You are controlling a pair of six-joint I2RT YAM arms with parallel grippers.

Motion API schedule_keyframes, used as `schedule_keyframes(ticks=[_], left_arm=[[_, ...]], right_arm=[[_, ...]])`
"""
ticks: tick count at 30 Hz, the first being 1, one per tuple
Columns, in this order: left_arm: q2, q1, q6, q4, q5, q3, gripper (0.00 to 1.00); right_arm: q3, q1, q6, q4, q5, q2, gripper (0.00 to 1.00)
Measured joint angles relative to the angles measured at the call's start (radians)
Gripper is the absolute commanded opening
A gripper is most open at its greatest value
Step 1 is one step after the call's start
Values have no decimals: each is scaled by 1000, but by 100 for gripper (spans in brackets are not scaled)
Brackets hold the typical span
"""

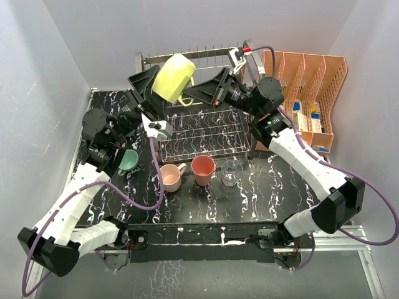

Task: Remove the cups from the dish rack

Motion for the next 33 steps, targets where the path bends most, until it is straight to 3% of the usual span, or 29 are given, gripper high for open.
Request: schedule_keyframes(ticks=[3,7,12,22,27,33], left_arm=[[0,0,7,21,6,-3,42],[0,0,18,37,26,-10,0],[-17,-3,27,92,46,-27,0],[-24,0,35,57,38,-45,0],[-20,0,-14,-56,37,-6,0],[-34,0,-139,-242,28,123,0]], right_arm=[[-26,0,50,58,-24,0,8],[-43,0,114,108,-54,0,14],[-51,8,171,133,-98,6,53],[-55,3,169,190,-115,3,97],[-45,-15,42,26,-65,-47,98],[-54,-40,-168,-250,111,-194,98]])
